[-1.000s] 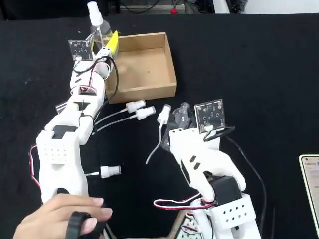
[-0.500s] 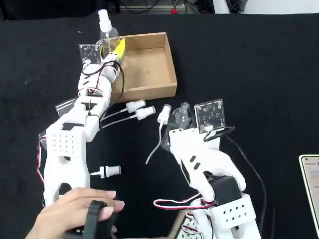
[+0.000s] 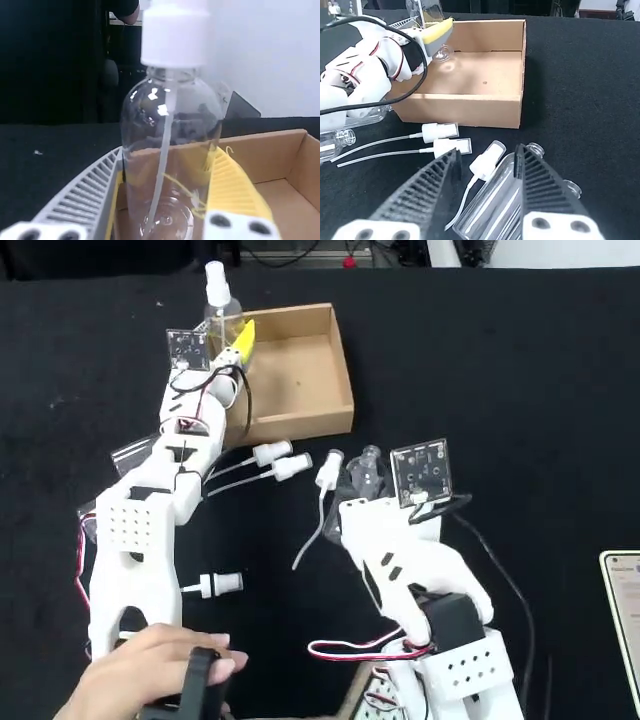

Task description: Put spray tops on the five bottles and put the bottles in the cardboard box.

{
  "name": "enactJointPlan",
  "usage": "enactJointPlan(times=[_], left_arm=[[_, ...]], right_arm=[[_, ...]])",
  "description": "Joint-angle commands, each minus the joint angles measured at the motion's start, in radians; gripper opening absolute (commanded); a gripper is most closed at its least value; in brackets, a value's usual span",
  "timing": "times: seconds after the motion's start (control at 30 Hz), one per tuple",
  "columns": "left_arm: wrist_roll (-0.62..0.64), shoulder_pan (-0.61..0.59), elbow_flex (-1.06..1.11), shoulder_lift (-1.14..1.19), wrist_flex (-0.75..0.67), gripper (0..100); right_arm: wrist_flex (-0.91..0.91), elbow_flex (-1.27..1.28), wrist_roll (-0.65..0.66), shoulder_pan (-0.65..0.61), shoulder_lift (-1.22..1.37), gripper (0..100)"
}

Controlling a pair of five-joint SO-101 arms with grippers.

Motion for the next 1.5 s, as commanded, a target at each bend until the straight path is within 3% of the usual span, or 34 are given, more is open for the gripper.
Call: enactJointPlan(times=[0.0, 1.03, 1.23, 1.47], left_arm=[[-0.017, 0.016, -0.039, 0.017, -0.005, 21], [-0.008, 0.031, -0.143, 0.021, -0.012, 21], [0.075, 0.041, -0.058, -0.107, 0.000, 21], [0.081, 0.042, -0.140, -0.089, 0.249, 21]], right_arm=[[-0.028, -0.010, 0.003, 0.021, -0.010, 17.6], [-0.028, -0.013, 0.008, 0.021, -0.010, 17.6], [-0.028, -0.013, 0.008, 0.021, -0.010, 17.6], [-0.028, -0.013, 0.008, 0.021, -0.010, 17.6]])
